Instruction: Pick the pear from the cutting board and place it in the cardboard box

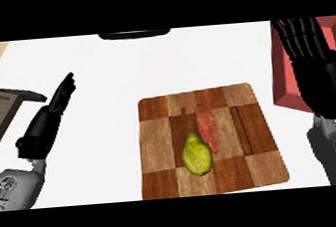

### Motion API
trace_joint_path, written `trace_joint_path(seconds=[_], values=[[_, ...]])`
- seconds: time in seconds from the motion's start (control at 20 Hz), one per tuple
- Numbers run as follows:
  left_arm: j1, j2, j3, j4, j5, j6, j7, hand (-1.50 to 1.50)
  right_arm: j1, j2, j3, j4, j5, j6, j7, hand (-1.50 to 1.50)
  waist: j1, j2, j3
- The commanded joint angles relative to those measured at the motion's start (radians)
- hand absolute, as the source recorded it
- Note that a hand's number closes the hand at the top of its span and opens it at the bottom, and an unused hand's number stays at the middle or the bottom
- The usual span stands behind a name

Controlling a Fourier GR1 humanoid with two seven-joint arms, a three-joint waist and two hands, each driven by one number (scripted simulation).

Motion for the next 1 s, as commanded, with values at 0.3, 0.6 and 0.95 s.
trace_joint_path(seconds=[0.3, 0.6, 0.95], values=[[0.032, -0.047, -0.029, -0.01, 0.021, -0.01, 0.052, 0.0, 0.182, 0.277, -0.135, -0.023, -0.062, -0.394, 0.097, -1.5, -0.172, -0.05, 0.032], [-0.009, -0.098, -0.093, -0.043, 0.031, -0.038, 0.138, 0.0, 0.393, -0.015, 0.383, 0.122, 0.6, -0.36, 0.434, -1.5, -0.04, -0.01, -0.016], [-0.001, -0.094, -0.08, -0.076, 0.037, -0.035, 0.168, 0.0, 0.429, -0.08, 0.539, -0.248, 0.915, -0.269, 0.865, -1.5, -0.035, -0.015, -0.014]])
